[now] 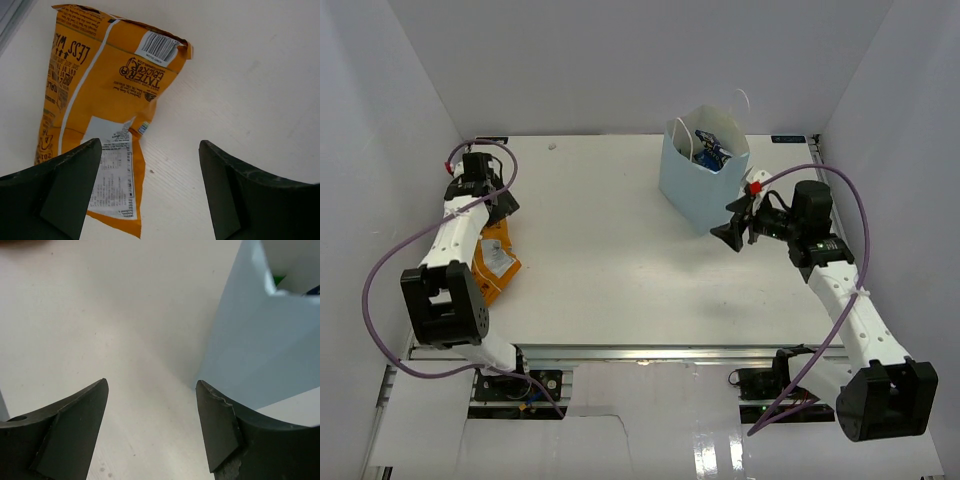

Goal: Place the snacks into the paper bag

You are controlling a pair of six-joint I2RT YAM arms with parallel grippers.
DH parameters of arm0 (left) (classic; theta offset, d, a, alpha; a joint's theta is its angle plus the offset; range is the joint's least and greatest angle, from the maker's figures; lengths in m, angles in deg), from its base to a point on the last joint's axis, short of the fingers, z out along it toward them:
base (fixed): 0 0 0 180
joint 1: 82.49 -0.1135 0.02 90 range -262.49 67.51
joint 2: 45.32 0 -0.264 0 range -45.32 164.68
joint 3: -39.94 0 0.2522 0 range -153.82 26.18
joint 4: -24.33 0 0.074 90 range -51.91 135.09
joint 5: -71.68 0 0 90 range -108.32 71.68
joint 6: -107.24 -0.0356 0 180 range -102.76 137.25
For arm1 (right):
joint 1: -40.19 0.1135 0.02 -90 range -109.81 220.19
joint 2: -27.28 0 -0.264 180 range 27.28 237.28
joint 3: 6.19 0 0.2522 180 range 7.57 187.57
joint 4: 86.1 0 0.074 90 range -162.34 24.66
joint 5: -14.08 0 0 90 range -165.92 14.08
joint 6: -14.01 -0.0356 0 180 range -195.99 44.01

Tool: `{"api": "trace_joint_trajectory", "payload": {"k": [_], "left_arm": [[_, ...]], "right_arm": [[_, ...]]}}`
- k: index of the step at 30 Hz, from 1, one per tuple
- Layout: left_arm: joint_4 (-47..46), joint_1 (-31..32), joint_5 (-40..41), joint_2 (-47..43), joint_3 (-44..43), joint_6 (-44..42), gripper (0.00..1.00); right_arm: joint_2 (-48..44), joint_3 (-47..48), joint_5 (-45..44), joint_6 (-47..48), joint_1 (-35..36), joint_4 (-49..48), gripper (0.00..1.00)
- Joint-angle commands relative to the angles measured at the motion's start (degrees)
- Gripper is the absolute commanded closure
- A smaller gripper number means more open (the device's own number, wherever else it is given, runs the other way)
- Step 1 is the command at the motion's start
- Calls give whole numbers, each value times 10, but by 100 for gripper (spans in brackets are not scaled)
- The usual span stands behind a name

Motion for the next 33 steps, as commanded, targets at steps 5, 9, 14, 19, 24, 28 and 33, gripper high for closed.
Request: {"api": "trace_joint_trajectory", "payload": {"k": [5,9,14,19,24,28,33], "left_arm": [[-4,-2,90,116,-96,-133,11],[-5,-1,99,172,-125,-163,12],[-9,-1,121,207,-116,-189,13],[-19,0,114,216,-104,-207,19],[-27,0,96,214,-77,-205,40],[-34,-1,73,204,-55,-203,63],[-34,0,21,187,-49,-200,82]], "right_arm": [[-26,-75,27,17,-3,20,23],[-25,-93,30,12,-2,11,23],[-19,-99,31,7,-3,4,23],[-7,-98,38,-2,-3,-3,23],[-5,-93,42,-5,-3,-5,23],[-6,-88,51,-5,-3,-3,23],[-11,-84,76,-5,-3,1,23]]}}
